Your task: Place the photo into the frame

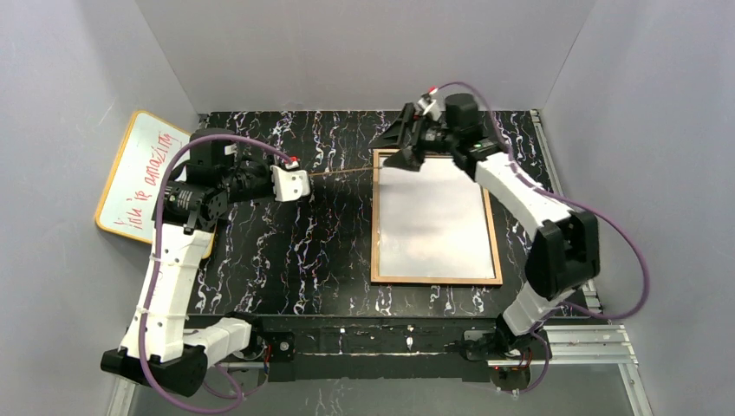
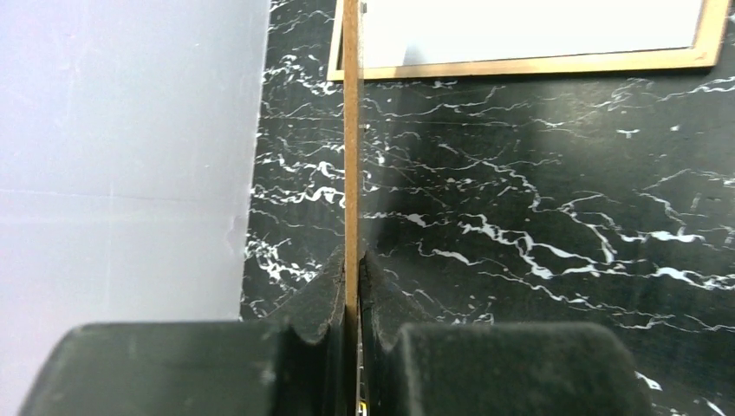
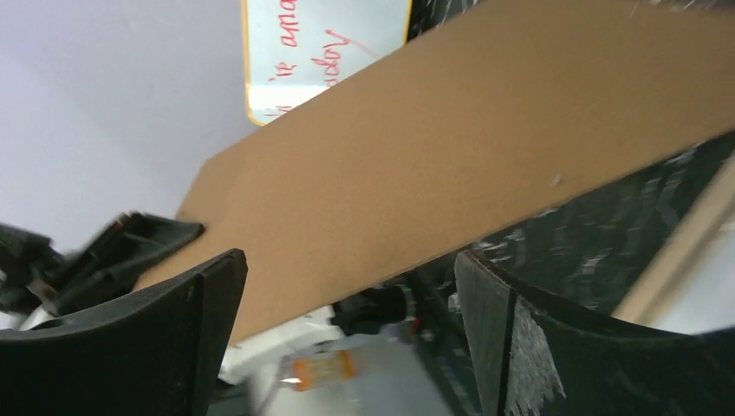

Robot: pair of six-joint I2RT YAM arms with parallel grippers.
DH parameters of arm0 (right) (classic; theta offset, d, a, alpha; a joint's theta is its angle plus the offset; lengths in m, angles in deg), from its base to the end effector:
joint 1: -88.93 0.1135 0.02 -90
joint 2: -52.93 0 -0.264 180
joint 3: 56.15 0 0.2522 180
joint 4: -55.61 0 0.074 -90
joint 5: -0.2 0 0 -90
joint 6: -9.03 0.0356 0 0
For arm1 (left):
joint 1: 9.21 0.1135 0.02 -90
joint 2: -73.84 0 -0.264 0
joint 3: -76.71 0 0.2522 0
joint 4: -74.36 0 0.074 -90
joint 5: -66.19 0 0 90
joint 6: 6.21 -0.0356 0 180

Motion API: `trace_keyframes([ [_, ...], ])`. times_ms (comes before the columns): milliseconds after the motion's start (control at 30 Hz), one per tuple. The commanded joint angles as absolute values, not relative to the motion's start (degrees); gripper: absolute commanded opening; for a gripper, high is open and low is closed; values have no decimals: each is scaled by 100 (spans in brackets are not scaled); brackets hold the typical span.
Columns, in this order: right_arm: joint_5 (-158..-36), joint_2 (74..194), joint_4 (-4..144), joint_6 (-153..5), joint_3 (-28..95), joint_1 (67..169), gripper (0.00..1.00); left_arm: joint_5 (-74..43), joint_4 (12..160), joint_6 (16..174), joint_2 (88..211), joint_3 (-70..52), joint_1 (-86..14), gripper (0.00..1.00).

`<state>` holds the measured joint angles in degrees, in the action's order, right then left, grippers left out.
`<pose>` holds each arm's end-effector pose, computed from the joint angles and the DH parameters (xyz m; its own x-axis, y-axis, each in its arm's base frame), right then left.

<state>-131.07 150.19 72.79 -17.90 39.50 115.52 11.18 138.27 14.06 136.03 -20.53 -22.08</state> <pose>0.3479 0.2004 0.3358 -0.9282 0.2847 -0.2393 -0.1485 0.3064 0.9403 0.1842 -0.0630 0.4420 0.4674 0.6815 -0.5631 0.6742 0.1371 0.7257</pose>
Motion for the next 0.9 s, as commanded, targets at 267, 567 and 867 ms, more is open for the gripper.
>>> trace_keyframes([
  [267, -14131, 12327, 5810, -7546, 2277, 11354, 99, 2115, 15275, 1302, 14109, -3282, -2220, 0],
  [567, -14406, 12975, 6435, -9006, 2770, 11997, 97, 2239, 15504, 1278, 14168, -3453, -2222, 0],
  [867, -13818, 13383, 6481, -9564, 2915, 12609, 86, 2166, 15518, 1222, 14178, -3464, -2222, 0],
])
